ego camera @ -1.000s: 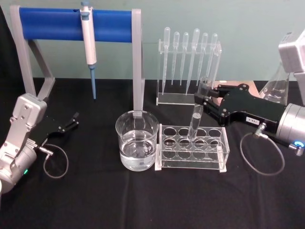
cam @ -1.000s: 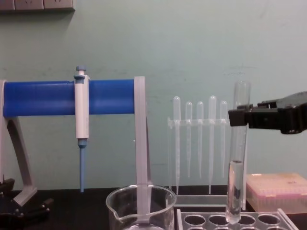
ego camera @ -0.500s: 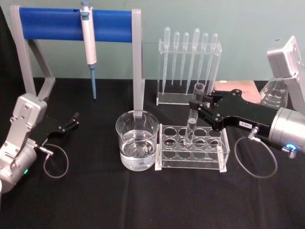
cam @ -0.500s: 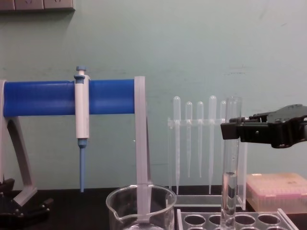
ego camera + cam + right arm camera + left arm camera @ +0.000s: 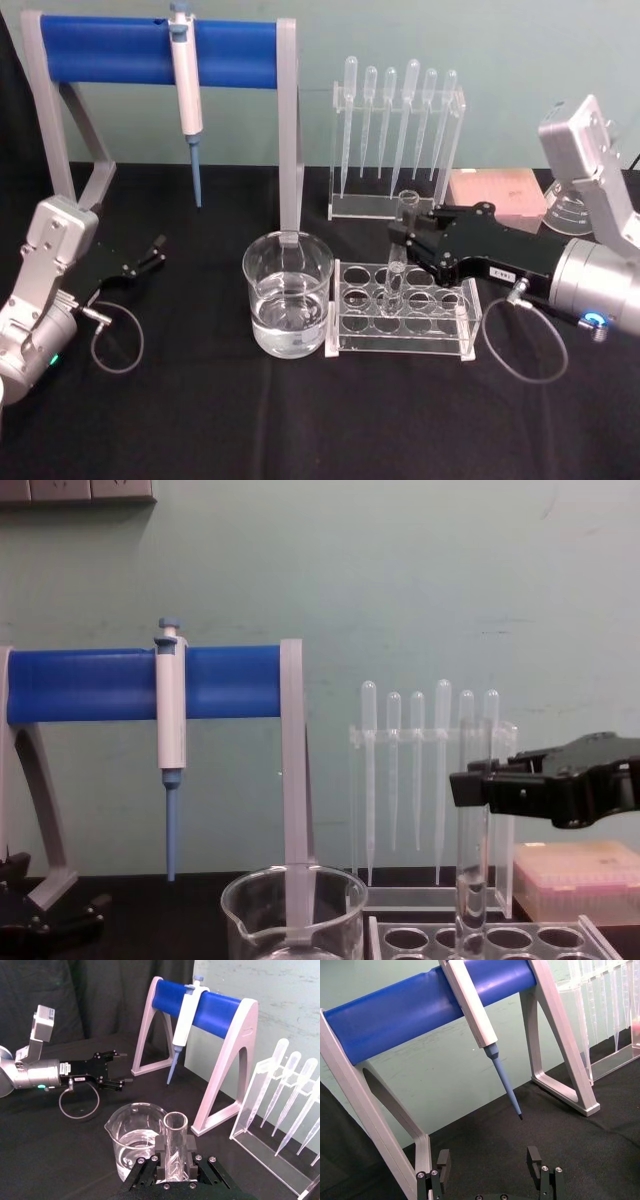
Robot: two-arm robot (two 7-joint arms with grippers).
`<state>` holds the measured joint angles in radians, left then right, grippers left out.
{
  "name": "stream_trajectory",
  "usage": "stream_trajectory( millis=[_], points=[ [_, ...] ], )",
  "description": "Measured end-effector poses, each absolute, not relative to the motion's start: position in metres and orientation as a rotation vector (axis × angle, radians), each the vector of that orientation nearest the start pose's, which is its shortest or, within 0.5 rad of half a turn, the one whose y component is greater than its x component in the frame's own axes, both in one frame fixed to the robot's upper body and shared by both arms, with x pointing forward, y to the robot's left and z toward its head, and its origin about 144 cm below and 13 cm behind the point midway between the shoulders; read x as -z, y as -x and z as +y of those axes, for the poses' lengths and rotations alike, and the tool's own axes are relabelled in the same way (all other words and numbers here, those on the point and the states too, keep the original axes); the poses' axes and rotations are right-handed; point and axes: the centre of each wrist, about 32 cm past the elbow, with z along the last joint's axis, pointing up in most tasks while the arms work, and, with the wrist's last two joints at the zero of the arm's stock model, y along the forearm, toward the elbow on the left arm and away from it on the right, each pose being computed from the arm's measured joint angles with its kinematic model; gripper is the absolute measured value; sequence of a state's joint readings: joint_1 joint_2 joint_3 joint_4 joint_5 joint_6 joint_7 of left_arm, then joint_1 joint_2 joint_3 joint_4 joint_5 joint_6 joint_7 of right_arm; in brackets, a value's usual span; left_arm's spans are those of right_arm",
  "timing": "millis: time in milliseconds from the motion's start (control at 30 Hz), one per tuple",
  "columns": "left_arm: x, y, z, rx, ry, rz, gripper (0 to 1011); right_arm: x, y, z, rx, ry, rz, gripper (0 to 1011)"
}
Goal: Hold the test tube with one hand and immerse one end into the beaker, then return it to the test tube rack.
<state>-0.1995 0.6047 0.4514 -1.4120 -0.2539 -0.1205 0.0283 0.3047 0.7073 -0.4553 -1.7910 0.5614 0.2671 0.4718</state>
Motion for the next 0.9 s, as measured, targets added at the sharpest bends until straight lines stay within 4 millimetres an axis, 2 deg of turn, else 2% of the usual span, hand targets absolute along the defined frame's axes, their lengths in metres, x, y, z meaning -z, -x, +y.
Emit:
stream_trajectory(
  millis=[900],
  points=[
    [-1.140,-0.489,0.310,-1.248,-0.304,-0.285,1000,-1.234,-0.496,-0.265,0.672,0.233,-0.033,234]
  ],
)
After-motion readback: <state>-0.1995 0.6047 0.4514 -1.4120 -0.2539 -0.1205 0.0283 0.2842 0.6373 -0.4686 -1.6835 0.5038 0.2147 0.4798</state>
